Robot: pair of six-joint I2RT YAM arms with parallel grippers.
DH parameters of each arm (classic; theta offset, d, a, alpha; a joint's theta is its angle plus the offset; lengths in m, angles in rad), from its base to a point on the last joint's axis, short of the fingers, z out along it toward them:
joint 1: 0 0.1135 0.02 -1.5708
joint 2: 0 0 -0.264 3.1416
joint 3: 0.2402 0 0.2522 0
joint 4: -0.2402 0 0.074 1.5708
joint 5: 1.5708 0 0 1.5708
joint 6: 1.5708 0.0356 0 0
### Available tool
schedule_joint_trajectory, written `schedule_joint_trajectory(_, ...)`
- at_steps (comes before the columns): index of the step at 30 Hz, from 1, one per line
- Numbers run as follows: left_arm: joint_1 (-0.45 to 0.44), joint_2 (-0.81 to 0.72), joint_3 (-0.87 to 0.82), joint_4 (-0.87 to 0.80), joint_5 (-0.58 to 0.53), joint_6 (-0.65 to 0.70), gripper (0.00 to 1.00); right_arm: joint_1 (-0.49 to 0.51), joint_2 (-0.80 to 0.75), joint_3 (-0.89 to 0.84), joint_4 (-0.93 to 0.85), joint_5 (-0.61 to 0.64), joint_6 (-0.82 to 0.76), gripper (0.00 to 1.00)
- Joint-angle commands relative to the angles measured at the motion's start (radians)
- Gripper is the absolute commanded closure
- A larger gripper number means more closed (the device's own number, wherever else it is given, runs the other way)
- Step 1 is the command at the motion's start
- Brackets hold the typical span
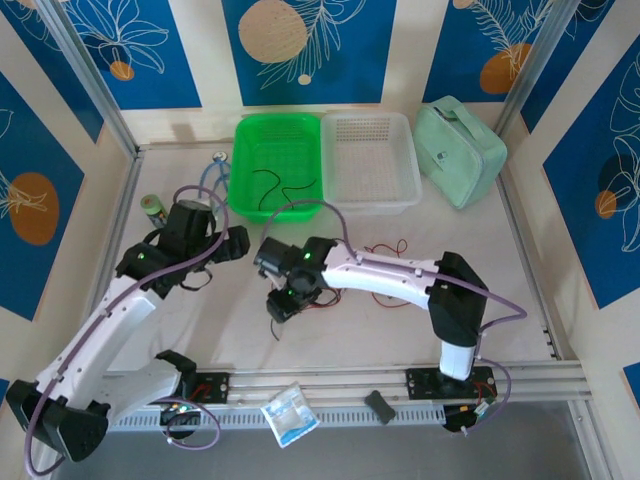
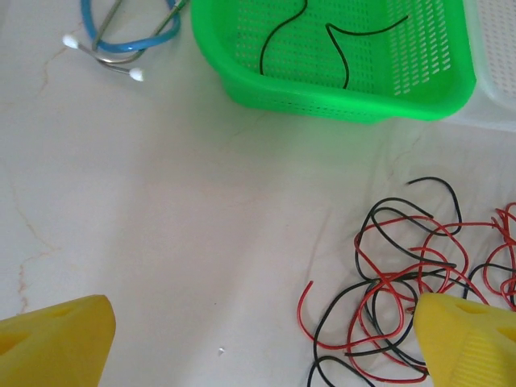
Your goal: Untangle the cables
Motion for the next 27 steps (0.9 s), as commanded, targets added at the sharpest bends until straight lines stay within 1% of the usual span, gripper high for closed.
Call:
schedule_joint_trajectory(1, 0.019, -0.035, 0.003, -0.078, -0.032, -0.022, 0.06, 0.074, 0.061, 0.003, -0.074, -0.021, -0.015, 0.49)
schedule_joint_trajectory(6, 0.029, -0.063, 0.021, -0.100, -0.037, -0.023, 0.06, 0.121, 0.148, -0.007, 0.011, -0.011, 0.062, 0.45)
schedule_joint_trajectory(10, 0.030, -0.079, 0.030, -0.108, -0.039, -0.021, 0.06, 0.128, 0.195, 0.010, 0.053, 0.074, 0.114, 0.42)
schedule_joint_trajectory(14, 0.032, -0.088, 0.034, -0.117, -0.046, -0.015, 0.06, 0.132, 0.223, 0.013, 0.072, 0.123, 0.138, 0.42)
schedule_joint_trajectory(22, 0.033, -0.093, 0.033, -0.111, -0.046, -0.014, 0.06, 0.144, 0.287, 0.058, 0.059, 0.127, 0.143, 0.45)
schedule_joint_trajectory(27, 0.035, -0.085, 0.034, -0.104, -0.044, -0.011, 0.06, 0.157, 0.321, 0.091, 0.058, 0.125, 0.151, 0.52)
